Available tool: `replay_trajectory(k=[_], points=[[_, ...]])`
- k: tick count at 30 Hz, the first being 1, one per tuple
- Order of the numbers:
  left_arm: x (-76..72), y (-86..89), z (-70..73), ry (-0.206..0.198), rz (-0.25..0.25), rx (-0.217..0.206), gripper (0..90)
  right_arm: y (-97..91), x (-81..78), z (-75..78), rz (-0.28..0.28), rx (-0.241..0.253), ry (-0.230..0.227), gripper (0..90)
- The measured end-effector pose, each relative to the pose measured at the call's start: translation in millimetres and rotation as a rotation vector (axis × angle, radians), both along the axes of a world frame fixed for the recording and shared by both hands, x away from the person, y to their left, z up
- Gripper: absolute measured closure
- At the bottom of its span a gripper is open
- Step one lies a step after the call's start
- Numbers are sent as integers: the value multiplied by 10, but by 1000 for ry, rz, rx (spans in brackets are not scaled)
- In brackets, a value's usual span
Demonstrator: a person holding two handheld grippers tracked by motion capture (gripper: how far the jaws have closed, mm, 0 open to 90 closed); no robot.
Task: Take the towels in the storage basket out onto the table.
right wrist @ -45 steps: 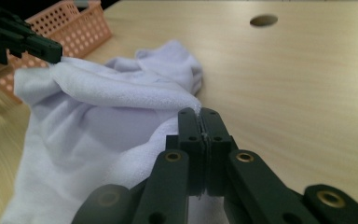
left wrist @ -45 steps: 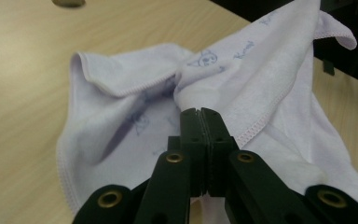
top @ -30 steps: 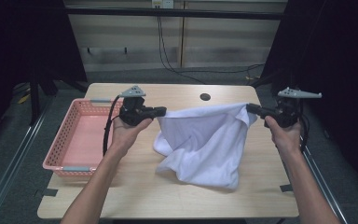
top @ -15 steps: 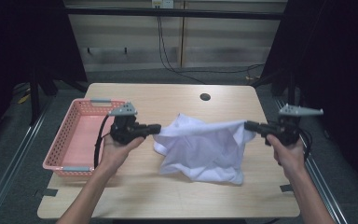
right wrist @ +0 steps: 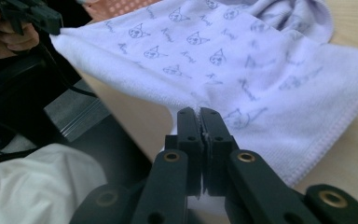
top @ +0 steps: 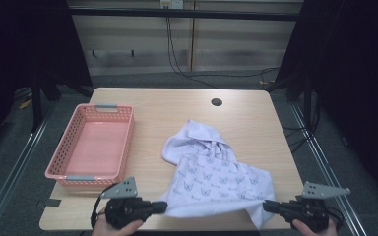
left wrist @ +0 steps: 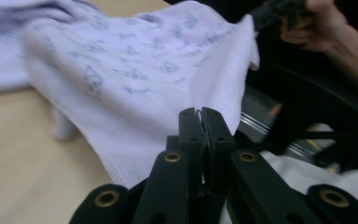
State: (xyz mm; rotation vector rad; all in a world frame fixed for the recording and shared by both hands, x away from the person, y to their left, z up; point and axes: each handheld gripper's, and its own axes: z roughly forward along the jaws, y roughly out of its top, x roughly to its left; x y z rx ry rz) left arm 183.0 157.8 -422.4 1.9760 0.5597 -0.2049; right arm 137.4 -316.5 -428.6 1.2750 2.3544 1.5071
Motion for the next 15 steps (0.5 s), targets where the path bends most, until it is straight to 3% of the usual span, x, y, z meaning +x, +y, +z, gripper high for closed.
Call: replay_trajectory(k=[1,3,6,7,9,13,15], points=[[-39,-1,-6,-12,-9,15,790,3,-52,6,3,15,3,774],[8,-10,-26,-23,-24,33,729,8,-102,14,-10,-4,-12,688],[229,-59,-84,-30,0,63,647,1,19,-16,-42,-23,-29,588],[350,-97,-115,-54,31,92,627,9,70,-27,-53,-35,-25,568],[560,-151,-168,-30,58,85,578,33,241,-58,-70,-93,-46,553],[1058,-339,-288,-32,136,89,515,53,662,-116,-100,-128,-41,528],[1226,-472,-352,-41,150,99,478,80,861,-167,-99,-170,-40,515]])
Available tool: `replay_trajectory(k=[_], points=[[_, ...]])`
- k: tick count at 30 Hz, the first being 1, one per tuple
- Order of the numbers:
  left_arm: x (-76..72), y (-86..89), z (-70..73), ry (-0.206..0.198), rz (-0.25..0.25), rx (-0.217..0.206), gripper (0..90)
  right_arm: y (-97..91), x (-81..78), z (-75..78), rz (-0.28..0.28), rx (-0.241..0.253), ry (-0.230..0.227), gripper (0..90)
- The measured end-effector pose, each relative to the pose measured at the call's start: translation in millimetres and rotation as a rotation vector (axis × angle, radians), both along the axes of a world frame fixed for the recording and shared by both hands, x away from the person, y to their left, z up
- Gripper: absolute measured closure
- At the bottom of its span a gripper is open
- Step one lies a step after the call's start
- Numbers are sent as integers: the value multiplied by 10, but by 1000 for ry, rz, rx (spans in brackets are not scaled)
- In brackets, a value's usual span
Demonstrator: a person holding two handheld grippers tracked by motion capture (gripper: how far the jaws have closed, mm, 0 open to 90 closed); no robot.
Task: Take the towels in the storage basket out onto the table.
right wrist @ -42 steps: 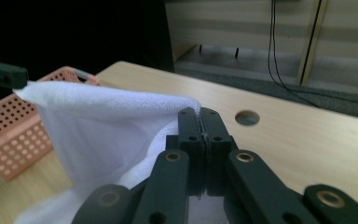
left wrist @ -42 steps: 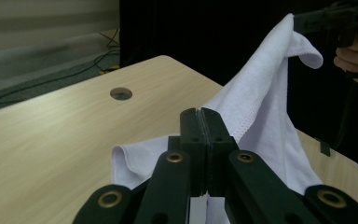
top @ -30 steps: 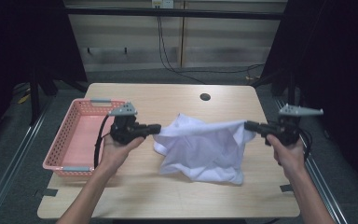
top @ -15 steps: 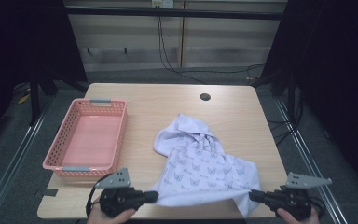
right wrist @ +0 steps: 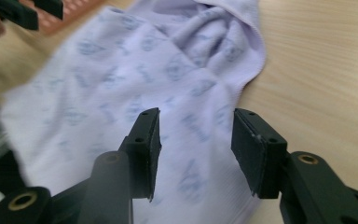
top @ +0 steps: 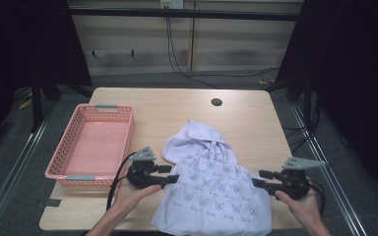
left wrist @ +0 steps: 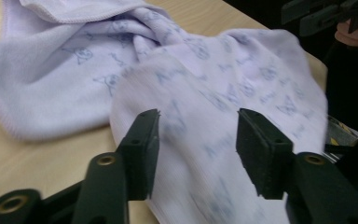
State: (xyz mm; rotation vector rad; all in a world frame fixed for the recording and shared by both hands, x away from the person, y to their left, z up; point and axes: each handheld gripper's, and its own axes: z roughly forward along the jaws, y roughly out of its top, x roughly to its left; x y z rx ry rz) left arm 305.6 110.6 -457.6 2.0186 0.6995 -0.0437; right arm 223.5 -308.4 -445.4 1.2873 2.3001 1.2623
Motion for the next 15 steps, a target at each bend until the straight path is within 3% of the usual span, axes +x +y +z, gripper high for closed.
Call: replay_trajectory(k=[2,4,5,6,7,8,9,10,13,15], points=[[106,-143,-60,-10,-4,19,430,23,164,-73,3,1,29,504],[213,-330,-164,-2,-26,65,378,70,289,-162,21,-13,62,487],[232,-420,-215,-6,0,106,356,86,319,-193,23,-18,79,483],[227,-484,-263,-2,23,122,370,101,345,-234,26,-10,99,514],[211,-507,-293,15,-3,117,439,115,351,-269,35,-2,115,629],[150,-496,-298,-16,-23,133,563,129,335,-294,51,-9,124,712],[100,-453,-283,-21,-24,134,698,136,286,-307,57,-13,123,795],[59,-393,-258,6,-50,109,753,124,238,-306,81,6,129,852],[-145,-226,-160,12,-87,98,783,99,27,-232,112,40,123,868],[-385,-81,-114,13,-129,101,783,107,-155,-188,129,33,109,868]])
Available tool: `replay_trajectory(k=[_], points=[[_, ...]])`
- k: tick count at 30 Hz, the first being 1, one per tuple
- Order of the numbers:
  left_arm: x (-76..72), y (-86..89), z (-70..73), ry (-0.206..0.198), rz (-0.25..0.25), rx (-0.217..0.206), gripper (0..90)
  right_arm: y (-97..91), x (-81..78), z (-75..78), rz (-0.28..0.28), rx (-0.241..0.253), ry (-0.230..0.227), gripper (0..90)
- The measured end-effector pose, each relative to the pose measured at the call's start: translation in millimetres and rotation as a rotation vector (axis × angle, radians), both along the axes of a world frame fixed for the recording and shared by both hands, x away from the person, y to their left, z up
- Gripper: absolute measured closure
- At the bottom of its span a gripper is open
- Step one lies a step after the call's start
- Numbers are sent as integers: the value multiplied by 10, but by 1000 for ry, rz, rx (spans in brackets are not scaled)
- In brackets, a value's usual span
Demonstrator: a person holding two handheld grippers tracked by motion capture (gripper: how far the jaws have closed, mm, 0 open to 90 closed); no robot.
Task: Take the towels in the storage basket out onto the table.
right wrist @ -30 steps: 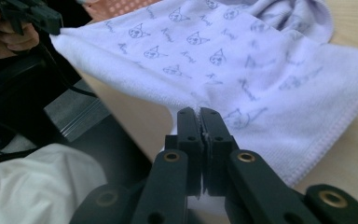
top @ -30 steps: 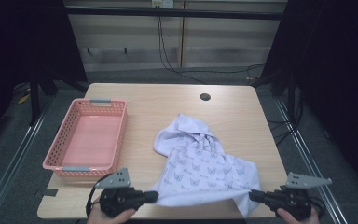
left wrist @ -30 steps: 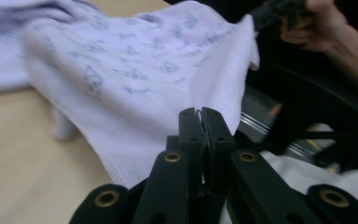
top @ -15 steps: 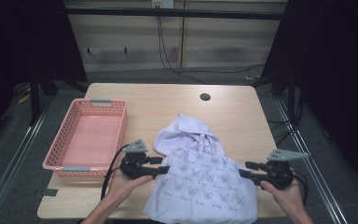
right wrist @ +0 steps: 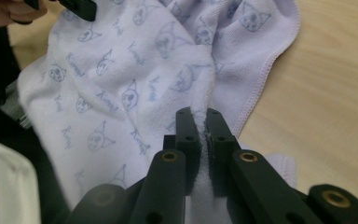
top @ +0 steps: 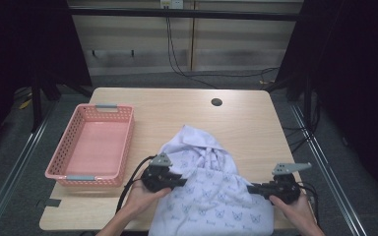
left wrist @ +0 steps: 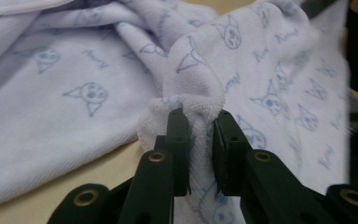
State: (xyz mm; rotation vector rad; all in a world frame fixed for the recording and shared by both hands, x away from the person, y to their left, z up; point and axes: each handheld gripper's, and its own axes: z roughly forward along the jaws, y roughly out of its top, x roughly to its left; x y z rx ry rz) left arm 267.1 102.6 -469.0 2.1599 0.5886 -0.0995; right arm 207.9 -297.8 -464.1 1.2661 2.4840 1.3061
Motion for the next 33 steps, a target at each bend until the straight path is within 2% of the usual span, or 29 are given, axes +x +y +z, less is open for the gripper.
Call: replay_trajectory(k=[3,5,6,7,8,9,10,12,13,14,15,18,20,21,22,23,25,26,27,29,30,31,32,33], points=[[-254,147,2,19,-44,-2,738,36,-274,-1,35,6,15,866],[-390,247,-17,55,-53,-32,654,89,-426,-26,75,-2,45,862],[-438,293,-20,60,-51,-46,619,124,-492,-34,95,-8,58,855],[-457,329,-18,63,-47,-50,579,162,-541,-36,124,-22,71,831],[-456,358,-15,71,-47,-72,536,197,-574,-13,137,-44,61,784],[-423,405,-2,66,-34,-112,511,212,-580,5,141,-37,59,735],[-369,429,7,72,-9,-128,509,227,-550,40,139,-20,47,682],[-235,459,6,84,44,-159,539,245,-433,98,120,9,6,635],[-161,442,-3,83,68,-144,579,251,-361,110,114,28,-3,635],[-81,396,-28,57,84,-103,623,268,-250,117,105,41,-22,641],[-22,340,-63,47,94,-62,627,305,-101,116,100,39,-40,640],[91,206,-184,70,109,5,644,463,284,25,94,-11,-42,600],[112,124,-252,66,84,49,600,577,471,-62,87,-50,-40,548],[114,106,-267,69,82,56,574,658,582,-124,79,-86,-35,528],[112,94,-276,73,81,58,559,713,653,-172,70,-112,-53,515],[102,85,-278,68,76,57,545,752,719,-216,68,-104,-42,503],[83,78,-269,52,71,57,530,829,784,-250,40,-142,-63,476],[72,80,-257,49,74,57,520,845,807,-259,46,-146,-69,481],[67,83,-255,53,72,47,514,875,829,-275,56,-146,-67,509],[38,83,-252,48,78,42,512,928,816,-318,90,-172,-54,631],[29,79,-252,44,80,48,496,948,781,-332,93,-195,-72,682],[12,71,-251,40,75,44,489,949,764,-327,94,-205,-74,801],[-1,68,-247,28,76,47,489,930,748,-309,104,-205,-43,868],[-9,67,-244,21,78,48,476,901,723,-310,95,-204,-43,880]])
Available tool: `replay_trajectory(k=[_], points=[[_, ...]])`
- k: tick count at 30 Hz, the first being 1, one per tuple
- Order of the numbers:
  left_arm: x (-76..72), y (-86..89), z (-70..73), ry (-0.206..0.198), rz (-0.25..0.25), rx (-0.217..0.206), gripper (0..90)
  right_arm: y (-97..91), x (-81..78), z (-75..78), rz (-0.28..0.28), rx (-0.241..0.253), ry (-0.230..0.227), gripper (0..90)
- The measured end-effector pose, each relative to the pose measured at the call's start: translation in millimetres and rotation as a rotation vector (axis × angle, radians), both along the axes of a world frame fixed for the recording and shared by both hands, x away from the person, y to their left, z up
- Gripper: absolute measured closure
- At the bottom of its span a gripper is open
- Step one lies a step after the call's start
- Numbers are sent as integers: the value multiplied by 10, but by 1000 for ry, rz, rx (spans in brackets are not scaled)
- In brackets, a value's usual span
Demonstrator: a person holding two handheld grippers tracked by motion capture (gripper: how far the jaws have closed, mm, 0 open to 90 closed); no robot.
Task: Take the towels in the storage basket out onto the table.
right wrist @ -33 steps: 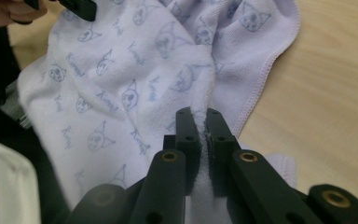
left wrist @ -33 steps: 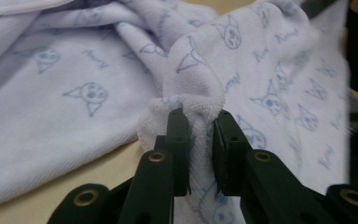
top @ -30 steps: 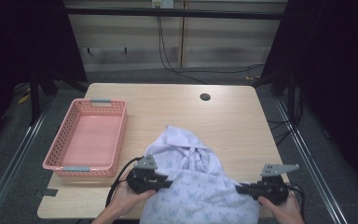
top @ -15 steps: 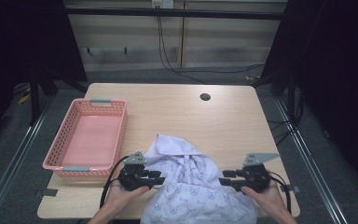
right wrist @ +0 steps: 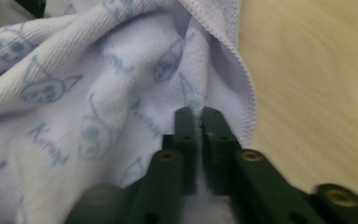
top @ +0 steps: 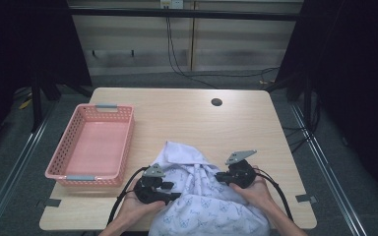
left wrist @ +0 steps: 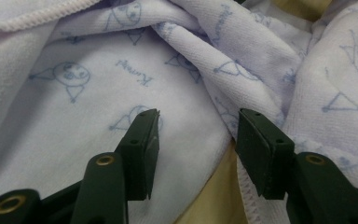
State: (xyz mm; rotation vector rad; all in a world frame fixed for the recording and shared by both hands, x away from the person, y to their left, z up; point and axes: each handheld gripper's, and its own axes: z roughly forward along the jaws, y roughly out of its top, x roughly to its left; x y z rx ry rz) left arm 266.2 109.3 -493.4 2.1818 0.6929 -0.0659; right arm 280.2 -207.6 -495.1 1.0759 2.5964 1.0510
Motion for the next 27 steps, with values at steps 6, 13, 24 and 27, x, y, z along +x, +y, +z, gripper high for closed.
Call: replay_trajectory(k=[6,13,24,27], points=[[0,-26,-22,7,-19,-5,442,-400,-281,25,-77,-2,36,890],[14,-91,-8,14,-40,-20,446,-973,-880,78,-174,11,131,889],[161,-277,-23,-68,-27,80,722,-687,-484,333,-105,174,-34,590],[281,-313,-40,-113,14,92,724,-373,-222,302,-48,154,-40,564]])
